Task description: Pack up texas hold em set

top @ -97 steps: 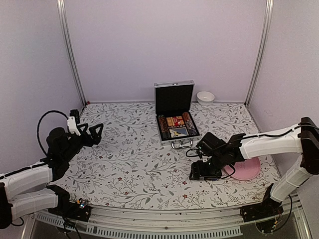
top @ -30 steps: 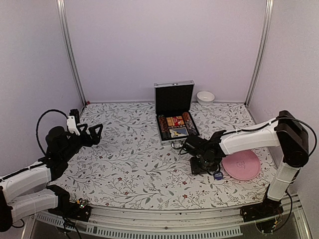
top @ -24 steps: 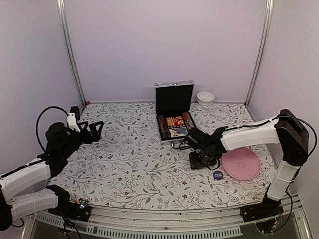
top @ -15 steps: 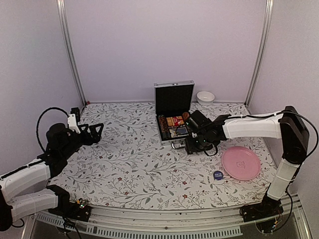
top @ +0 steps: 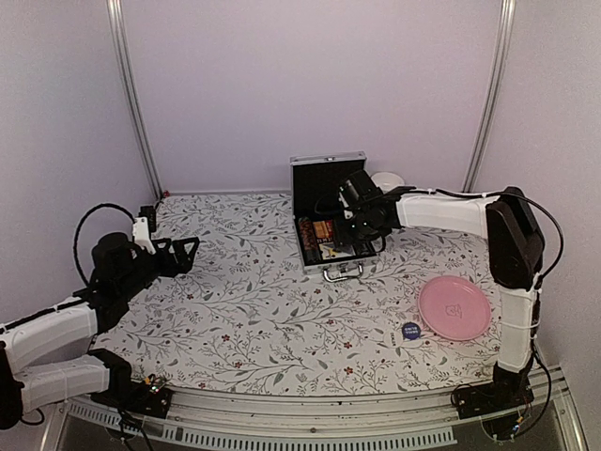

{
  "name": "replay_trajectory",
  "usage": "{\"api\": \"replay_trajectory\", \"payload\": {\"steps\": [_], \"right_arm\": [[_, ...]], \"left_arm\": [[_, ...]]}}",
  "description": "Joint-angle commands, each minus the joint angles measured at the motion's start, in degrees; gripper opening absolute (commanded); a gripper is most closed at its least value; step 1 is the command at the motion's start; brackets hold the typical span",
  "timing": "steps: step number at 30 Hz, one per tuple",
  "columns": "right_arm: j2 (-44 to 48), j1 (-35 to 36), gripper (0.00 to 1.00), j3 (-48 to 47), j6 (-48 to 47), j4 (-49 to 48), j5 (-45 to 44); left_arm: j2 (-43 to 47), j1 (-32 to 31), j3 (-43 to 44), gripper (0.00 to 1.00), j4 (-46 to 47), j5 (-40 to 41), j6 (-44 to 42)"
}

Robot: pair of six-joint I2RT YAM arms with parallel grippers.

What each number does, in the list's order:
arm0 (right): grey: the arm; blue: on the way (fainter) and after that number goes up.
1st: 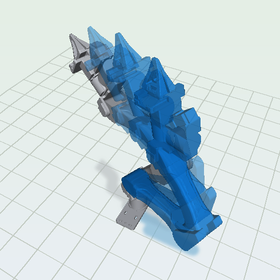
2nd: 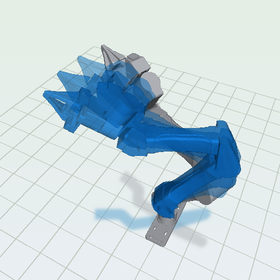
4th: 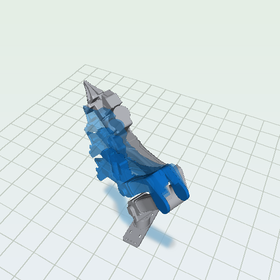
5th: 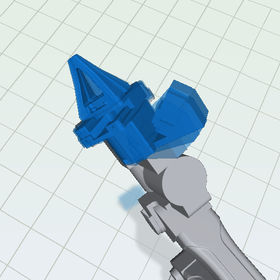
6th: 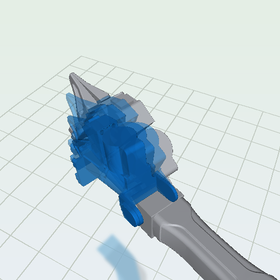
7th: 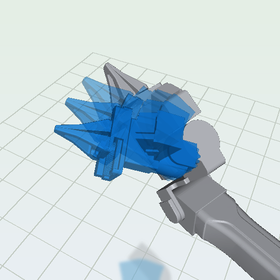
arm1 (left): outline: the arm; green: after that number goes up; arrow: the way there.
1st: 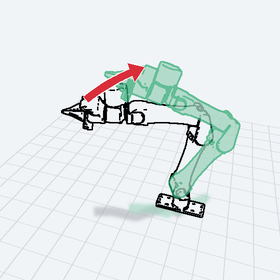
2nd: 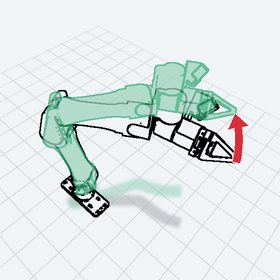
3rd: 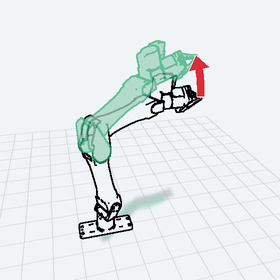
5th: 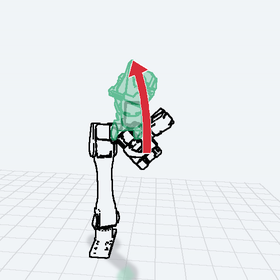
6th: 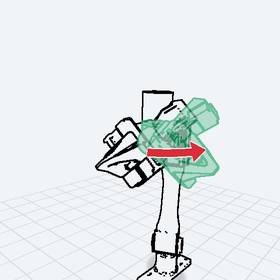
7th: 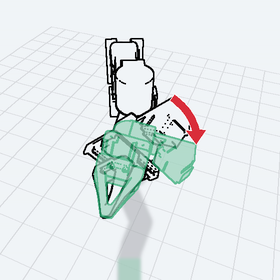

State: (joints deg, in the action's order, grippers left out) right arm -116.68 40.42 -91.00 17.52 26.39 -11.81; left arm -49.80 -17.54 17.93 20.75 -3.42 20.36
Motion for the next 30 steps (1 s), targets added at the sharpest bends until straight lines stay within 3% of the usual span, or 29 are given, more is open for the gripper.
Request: {"api": "replay_trajectory", "payload": {"steps": [1, 19, 30], "right_arm": [[-4.7, -2.3, 0.53, -5.9, -3.0, -1.6, 0.0], [-21.5, -4.5, 0.54, -24.0, -0.6, -1.7, 2.1], [-25.1, -5.0, 0.55, -26.6, 1.4, -1.7, 2.9]], "left_arm": [[-0.8, 0.5, -0.1, 0.97, 1.3, -0.8, 0.8], [-4.6, 0.6, 0.1, 0.97, 3.2, -1.4, 2.3], [-5.0, 0.6, 0.2, 0.97, 3.6, -1.8, 2.7]]}}
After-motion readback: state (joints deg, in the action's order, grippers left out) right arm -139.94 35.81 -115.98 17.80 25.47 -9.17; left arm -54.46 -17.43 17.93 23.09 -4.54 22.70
